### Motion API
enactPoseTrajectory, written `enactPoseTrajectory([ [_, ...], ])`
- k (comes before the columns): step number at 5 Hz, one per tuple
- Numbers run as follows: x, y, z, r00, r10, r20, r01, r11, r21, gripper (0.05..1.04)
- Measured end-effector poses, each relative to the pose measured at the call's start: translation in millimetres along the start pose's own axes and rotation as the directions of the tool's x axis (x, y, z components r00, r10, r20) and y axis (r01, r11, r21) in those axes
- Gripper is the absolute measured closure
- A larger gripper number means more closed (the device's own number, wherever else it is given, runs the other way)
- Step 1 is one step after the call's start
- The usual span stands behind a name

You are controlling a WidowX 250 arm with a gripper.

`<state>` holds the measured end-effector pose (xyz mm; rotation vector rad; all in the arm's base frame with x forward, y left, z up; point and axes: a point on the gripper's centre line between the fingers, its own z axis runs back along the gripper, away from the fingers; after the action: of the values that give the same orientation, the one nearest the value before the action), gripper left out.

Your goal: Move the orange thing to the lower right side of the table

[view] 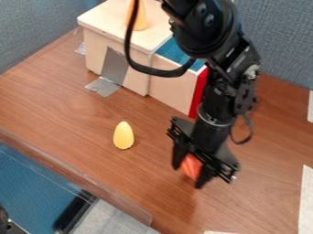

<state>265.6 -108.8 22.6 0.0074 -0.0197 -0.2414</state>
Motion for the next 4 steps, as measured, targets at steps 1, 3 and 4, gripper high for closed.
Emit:
enactPoseTrajectory([
  [1,-18,-23,-1,0.998,-0.057,-0.027,0.056,0.998,-0.028,0.502],
  [3,-32,-45,-25,0.988,-0.118,-0.104,0.116,0.993,-0.025,0.502],
  [4,-25,-44,-31,0.989,-0.111,-0.101,0.111,0.994,-0.006,0.502],
])
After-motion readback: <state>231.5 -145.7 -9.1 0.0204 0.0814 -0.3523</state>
